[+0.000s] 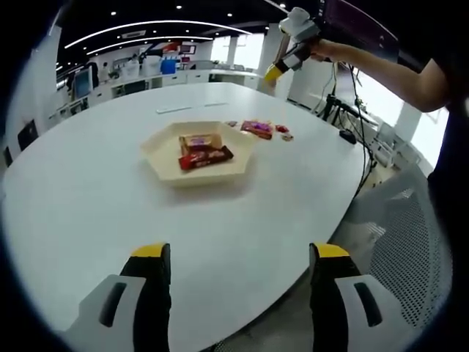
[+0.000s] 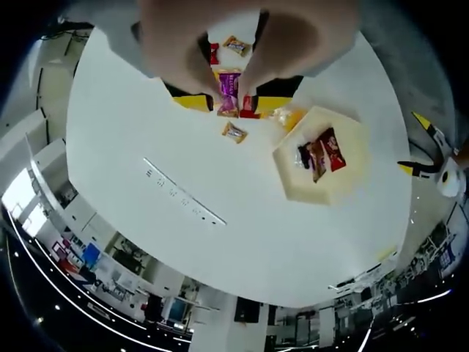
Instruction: Place the target food into the container with the food tongs after gripping and lifting it, then release it inside without dropping or visibly crushing the food.
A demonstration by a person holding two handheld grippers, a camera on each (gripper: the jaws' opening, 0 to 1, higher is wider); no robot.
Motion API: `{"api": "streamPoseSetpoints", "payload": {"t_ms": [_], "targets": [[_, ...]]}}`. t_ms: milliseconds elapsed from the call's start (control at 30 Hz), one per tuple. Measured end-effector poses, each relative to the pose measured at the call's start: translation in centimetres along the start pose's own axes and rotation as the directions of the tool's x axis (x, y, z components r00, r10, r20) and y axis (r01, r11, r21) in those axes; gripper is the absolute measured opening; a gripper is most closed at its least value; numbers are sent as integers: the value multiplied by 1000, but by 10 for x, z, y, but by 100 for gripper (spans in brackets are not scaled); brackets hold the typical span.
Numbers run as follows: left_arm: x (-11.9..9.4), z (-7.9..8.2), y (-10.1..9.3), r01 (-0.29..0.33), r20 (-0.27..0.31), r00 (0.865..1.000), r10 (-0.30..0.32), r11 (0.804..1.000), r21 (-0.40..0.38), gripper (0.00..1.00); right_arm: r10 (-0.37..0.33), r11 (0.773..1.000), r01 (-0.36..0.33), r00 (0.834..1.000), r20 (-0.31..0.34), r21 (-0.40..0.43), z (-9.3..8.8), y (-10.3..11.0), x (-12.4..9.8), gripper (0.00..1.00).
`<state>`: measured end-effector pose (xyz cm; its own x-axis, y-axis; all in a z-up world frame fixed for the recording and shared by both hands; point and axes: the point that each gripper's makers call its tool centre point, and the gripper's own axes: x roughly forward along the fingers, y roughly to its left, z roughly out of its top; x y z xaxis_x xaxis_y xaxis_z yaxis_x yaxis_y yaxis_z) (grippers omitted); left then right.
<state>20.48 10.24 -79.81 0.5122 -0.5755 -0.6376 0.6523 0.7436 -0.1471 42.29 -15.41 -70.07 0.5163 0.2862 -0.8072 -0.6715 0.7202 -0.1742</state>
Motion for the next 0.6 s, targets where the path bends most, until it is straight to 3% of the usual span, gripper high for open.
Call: {"api": "streamPoseSetpoints", "payload": {"t_ms": [600], "targets": [[2, -6, 0, -1, -31, 1000, 1, 1000, -10, 74, 61, 997, -58, 997, -57, 54, -29, 15, 45, 22]]}}
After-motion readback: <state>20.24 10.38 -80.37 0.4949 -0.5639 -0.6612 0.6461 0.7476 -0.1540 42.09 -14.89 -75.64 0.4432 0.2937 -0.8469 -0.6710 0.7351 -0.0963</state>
